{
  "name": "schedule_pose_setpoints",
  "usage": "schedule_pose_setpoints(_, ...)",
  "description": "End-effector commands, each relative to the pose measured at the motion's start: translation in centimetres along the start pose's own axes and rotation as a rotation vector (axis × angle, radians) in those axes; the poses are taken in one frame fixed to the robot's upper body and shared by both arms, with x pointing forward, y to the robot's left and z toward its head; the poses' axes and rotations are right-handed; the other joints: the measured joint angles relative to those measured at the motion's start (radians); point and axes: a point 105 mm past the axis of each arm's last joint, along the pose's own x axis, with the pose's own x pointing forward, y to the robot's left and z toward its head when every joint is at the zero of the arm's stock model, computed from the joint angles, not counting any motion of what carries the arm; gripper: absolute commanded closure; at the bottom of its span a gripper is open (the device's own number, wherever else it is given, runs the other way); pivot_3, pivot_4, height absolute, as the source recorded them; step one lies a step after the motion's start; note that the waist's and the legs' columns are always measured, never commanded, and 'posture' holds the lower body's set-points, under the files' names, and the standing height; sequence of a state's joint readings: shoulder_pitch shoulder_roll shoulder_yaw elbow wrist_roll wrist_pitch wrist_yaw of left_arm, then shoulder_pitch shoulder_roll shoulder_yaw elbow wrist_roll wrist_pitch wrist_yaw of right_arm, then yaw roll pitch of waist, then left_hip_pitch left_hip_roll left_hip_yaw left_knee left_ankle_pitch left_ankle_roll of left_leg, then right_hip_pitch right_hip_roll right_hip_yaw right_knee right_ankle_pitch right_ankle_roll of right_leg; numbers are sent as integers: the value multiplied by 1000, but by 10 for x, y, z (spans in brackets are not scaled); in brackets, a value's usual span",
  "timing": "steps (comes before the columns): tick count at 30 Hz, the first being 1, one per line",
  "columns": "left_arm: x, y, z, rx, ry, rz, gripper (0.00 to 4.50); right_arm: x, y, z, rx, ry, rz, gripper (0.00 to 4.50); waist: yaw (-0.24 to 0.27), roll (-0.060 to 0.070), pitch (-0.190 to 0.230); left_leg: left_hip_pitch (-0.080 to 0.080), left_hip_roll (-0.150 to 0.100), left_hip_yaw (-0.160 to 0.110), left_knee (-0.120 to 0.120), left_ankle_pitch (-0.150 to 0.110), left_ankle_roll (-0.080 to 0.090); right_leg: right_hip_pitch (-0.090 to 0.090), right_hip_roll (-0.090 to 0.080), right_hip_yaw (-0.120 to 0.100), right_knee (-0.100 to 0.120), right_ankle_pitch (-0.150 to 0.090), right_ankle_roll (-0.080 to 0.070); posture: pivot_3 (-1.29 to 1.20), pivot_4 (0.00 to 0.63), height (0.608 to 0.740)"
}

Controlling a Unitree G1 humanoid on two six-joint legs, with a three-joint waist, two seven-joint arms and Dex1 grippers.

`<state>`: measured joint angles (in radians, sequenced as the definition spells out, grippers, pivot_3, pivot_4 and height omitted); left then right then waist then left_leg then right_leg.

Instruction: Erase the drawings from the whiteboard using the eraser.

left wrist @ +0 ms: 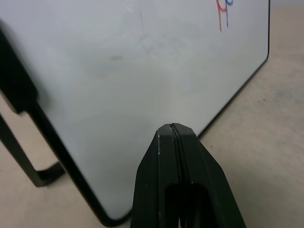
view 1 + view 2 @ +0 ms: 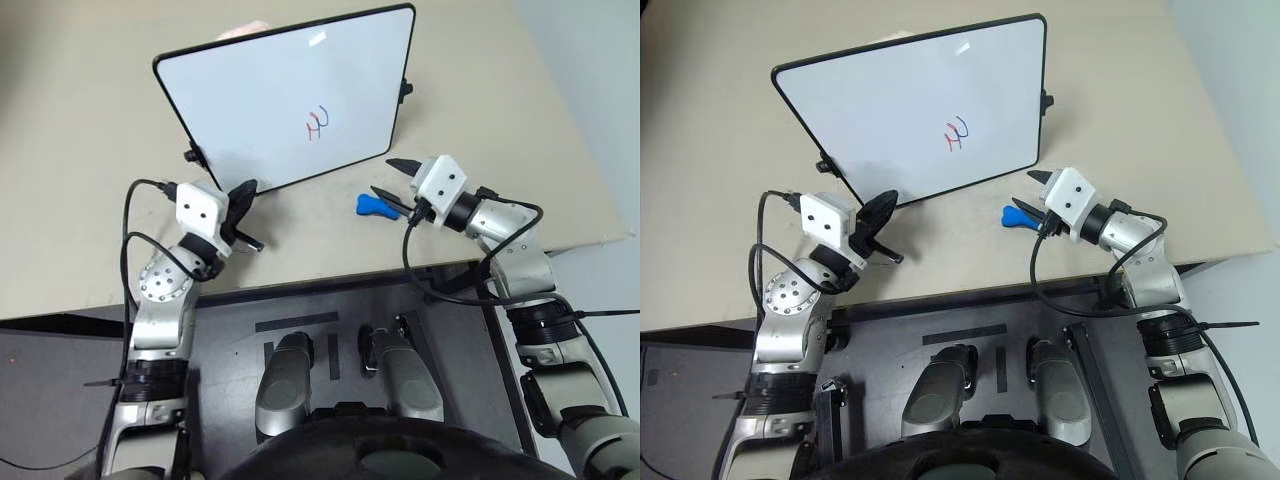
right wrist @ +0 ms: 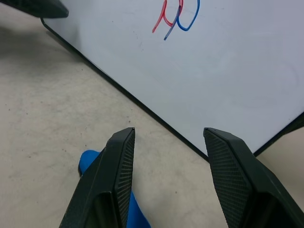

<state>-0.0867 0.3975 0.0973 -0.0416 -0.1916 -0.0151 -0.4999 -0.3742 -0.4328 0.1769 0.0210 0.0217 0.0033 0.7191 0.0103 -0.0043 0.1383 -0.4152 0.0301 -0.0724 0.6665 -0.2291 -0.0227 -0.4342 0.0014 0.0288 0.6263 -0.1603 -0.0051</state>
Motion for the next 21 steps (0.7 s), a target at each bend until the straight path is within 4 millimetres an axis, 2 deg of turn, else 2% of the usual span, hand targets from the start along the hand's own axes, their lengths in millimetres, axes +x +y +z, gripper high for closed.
schedule_pose_setpoints(1, 1, -1, 14, 23, -44, -13, 4500, 1, -4, 14, -41, -47, -18, 2081, -1, 0, 0, 0, 0, 0, 0, 0, 0, 0, 0, 0, 0, 0, 0, 0, 150, 740)
schedule_pose_setpoints(5, 0, -2, 11, 18, -37, -16, 4500, 2, -2, 15, -41, -51, -17, 2081, -3, 0, 0, 0, 0, 0, -1, 0, 0, -1, 0, 0, 0, 0, 0, 0, 150, 740)
schedule_pose_setpoints(10, 8, -5, 14, 15, -51, -31, 4500, 1, 0, 22, -50, -65, -5, 2081, -2, 0, 0, 0, 0, 0, -1, 0, 0, -1, 0, 0, 0, 0, 0, 0, 150, 740)
schedule_pose_setpoints(21, 9, -15, 9, -15, -62, -9, 4500, -15, 12, 14, 6, 0, 147, 2081, -2, 0, 0, 0, 0, 0, -1, 0, 0, 0, 0, 0, 0, 0, 1, 0, 150, 740)
